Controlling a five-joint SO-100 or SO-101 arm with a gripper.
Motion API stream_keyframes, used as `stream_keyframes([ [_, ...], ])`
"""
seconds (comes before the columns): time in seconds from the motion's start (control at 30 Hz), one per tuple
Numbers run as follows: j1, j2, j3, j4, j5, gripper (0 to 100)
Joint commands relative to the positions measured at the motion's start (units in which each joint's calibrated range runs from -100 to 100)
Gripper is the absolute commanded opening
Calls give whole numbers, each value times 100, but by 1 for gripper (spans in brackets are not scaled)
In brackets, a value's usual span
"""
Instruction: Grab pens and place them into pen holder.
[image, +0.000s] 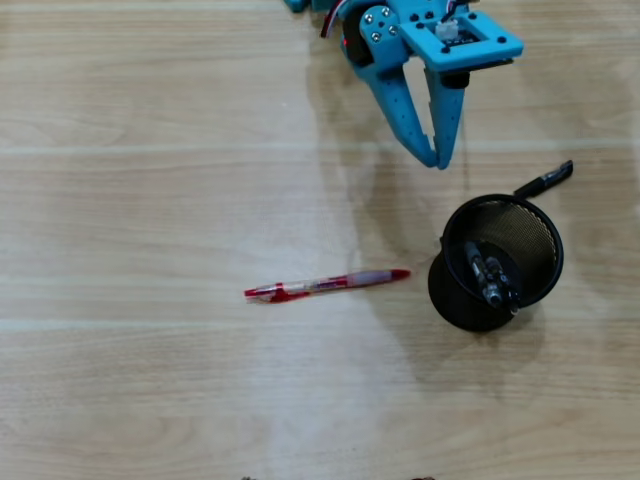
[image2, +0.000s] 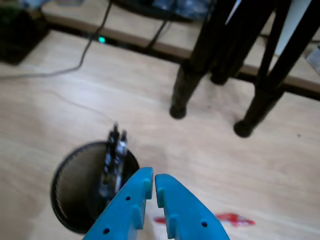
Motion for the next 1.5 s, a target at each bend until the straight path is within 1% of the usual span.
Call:
stream_keyframes([
  [0.0,-541,275,-322,-1114,-622,2],
  [0.13,-614,377,4,-856,-507,2],
  [0.23,-347,309,575,-340,-79,2],
  [0.3,-65,267,874,-57,99,3],
  [0.47,588,326,1136,554,449,18],
  [0.57,854,352,1000,751,575,16],
  [0.63,951,470,874,708,842,14],
  [0.7,983,783,647,691,1359,13],
  [0.73,999,985,466,691,1741,13],
  [0.87,765,1755,-466,760,3560,13],
  [0.93,596,2110,-756,726,4360,13],
  [1.0,507,2406,-883,760,4893,13],
  [1.07,532,2617,-883,786,5212,13],
  [1.23,701,2862,-928,1602,5557,13],
  [1.3,709,2854,-937,1688,5677,13],
  [1.47,709,2947,-919,1628,5656,13],
])
